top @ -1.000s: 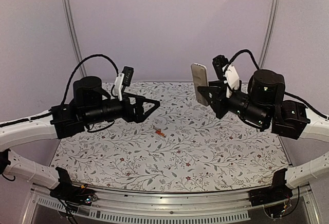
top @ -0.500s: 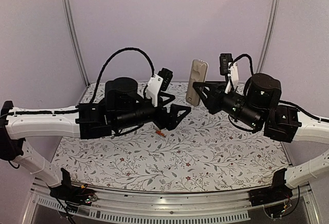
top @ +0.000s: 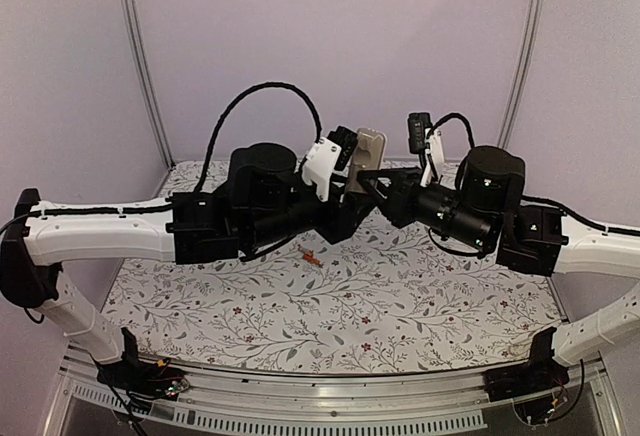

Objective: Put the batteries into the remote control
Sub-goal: Pass from the right arm to the left, then pass from the left arm to the right

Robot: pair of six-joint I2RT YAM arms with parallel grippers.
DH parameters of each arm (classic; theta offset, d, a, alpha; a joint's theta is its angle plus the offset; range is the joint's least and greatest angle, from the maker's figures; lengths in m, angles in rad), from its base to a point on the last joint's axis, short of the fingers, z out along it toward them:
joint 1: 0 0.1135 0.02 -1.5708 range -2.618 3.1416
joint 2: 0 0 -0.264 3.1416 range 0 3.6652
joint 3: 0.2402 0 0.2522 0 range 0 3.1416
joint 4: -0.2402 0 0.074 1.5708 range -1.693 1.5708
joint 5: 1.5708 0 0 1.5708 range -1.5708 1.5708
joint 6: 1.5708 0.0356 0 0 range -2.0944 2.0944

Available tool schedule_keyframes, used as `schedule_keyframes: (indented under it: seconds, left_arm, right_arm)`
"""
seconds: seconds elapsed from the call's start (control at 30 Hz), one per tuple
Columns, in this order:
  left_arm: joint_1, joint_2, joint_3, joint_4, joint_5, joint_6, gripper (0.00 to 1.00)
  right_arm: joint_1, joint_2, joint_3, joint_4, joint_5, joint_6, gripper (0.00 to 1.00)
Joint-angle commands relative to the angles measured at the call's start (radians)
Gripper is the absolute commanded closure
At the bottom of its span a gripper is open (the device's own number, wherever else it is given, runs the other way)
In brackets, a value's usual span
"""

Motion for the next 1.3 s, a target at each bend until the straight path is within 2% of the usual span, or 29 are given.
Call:
schedule_keyframes:
  seconds: [0.0,0.07,0.1,0.2,0.23,0.3,0.43,0.6,0.7,0.8,0.93,1.1,1.2,1.27]
  left_arm:
    - [-0.01,0.009,0.022,-0.036,-0.06,0.021,0.57]
    - [-0.009,0.007,0.014,-0.037,-0.06,0.018,0.66]
    - [-0.009,0.008,0.009,-0.035,-0.06,0.018,0.69]
    - [-0.009,0.006,-0.008,-0.035,-0.064,0.009,0.76]
    - [-0.009,0.005,-0.014,-0.035,-0.066,0.007,0.77]
    - [-0.008,0.003,-0.024,-0.035,-0.07,0.0,0.79]
    - [-0.007,0.008,-0.035,-0.035,-0.069,-0.018,0.81]
    - [0.004,0.022,-0.032,-0.043,-0.066,-0.066,0.81]
    - [0.011,0.028,-0.029,-0.044,-0.049,-0.08,0.81]
    - [0.013,0.037,-0.023,-0.047,-0.047,-0.083,0.81]
    - [0.014,0.038,-0.022,-0.048,-0.044,-0.089,0.82]
    - [0.017,0.038,-0.019,-0.055,-0.045,-0.092,0.82]
    - [0.018,0.04,-0.017,-0.059,-0.043,-0.093,0.82]
    - [0.021,0.04,-0.017,-0.058,-0.037,-0.096,0.79]
  right_arm:
    - [-0.023,0.011,0.013,0.001,-0.07,0.035,1.0]
    - [-0.055,0.017,0.018,-0.01,-0.119,0.063,0.97]
    - [-0.075,0.022,0.022,-0.013,-0.158,0.075,0.92]
    - [-0.123,0.043,0.036,-0.029,-0.239,0.122,0.62]
    - [-0.137,0.048,0.037,-0.03,-0.27,0.131,0.49]
    - [-0.164,0.053,0.045,-0.037,-0.309,0.144,0.36]
    - [-0.213,0.06,0.051,-0.034,-0.367,0.155,0.24]
    - [-0.23,0.06,0.072,-0.066,-0.351,0.129,0.07]
    - [-0.246,0.063,0.087,-0.088,-0.412,0.091,0.07]
    - [-0.28,0.088,0.111,-0.098,-0.51,0.1,0.19]
    - [-0.304,0.124,0.14,-0.115,-0.562,0.12,0.32]
    - [-0.319,0.144,0.155,-0.15,-0.58,0.129,0.42]
    - [-0.328,0.153,0.161,-0.154,-0.594,0.129,0.54]
    - [-0.331,0.157,0.165,-0.154,-0.605,0.129,0.66]
